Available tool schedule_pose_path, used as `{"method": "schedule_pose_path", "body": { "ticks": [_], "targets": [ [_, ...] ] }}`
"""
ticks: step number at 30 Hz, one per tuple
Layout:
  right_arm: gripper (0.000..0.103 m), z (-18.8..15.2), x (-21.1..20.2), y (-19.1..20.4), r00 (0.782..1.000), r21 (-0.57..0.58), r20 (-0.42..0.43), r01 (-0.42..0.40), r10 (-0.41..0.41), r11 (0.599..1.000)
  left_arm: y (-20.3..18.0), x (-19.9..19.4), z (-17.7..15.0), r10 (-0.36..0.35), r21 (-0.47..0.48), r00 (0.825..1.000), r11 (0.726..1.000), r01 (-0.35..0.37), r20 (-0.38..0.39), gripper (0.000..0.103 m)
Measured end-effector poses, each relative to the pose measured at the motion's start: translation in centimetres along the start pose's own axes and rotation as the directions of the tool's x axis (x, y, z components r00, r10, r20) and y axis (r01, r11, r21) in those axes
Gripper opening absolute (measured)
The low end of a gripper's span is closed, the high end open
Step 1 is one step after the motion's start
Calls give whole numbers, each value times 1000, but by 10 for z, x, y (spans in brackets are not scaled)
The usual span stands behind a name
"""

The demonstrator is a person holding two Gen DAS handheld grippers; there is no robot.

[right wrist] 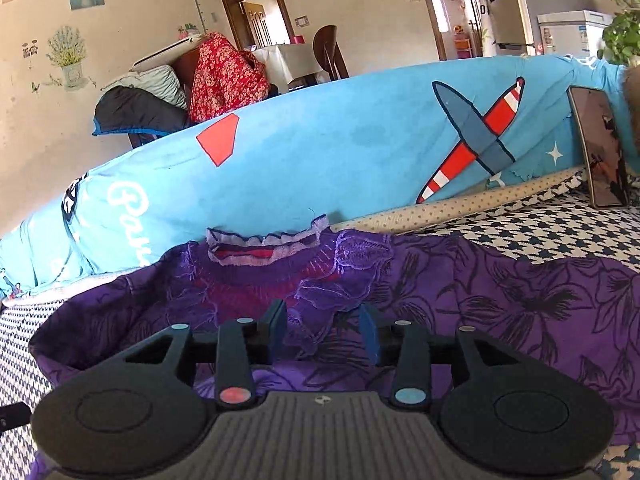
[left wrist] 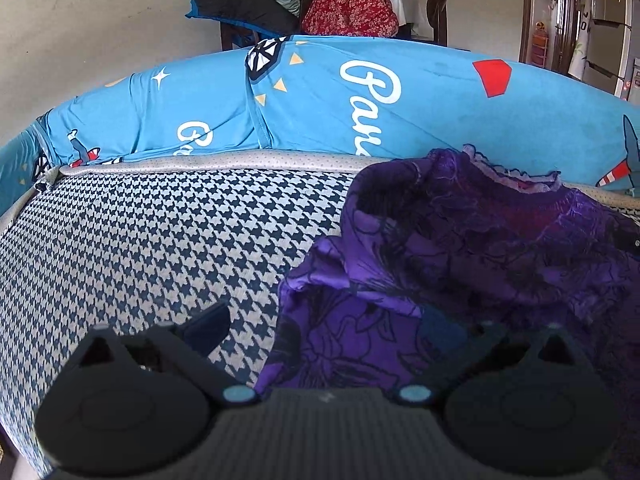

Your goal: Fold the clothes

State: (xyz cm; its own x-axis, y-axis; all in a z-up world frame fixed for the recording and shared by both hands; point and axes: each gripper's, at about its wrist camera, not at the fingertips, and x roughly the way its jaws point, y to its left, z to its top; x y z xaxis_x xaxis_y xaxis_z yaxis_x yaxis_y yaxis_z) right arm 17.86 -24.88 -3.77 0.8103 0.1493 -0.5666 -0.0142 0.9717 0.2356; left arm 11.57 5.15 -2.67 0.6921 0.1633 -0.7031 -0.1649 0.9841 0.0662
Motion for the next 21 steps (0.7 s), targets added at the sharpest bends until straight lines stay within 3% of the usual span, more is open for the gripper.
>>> {"method": "schedule_pose_path", "body": {
  "ticks": [3, 6, 11, 19, 20, 21],
  "targets": [
    [45, 1, 1, -3, 997, -32, -62, -50, 48, 998, -2, 0, 0, 4, 8, 1000, 1000, -4, 4, 103],
    [59, -3, -3, -2, 993, -127, -95, -86, 74, 988, -2, 1, 0, 12, 12, 1000, 1000, -12, 3, 103],
    [73, -17, -1, 1, 989, -298, -124, -111, 77, 948, -3, 2, 0, 10, 15, 1000, 1000, -9, -3, 103],
    [72, -33, 21, 16, 989, -351, -119, -127, 91, 928, -17, 8, -6, -33, 111, 999, 993, 36, -31, 103],
    [65, -35, 23, 19, 989, -359, -113, -125, 90, 925, -20, 8, -8, -40, 140, 999, 989, 44, -27, 103],
    [49, -36, 25, 21, 989, -362, -117, -128, 92, 923, -24, 7, -10, -47, 169, 999, 984, 50, -21, 103]
  ]
}}
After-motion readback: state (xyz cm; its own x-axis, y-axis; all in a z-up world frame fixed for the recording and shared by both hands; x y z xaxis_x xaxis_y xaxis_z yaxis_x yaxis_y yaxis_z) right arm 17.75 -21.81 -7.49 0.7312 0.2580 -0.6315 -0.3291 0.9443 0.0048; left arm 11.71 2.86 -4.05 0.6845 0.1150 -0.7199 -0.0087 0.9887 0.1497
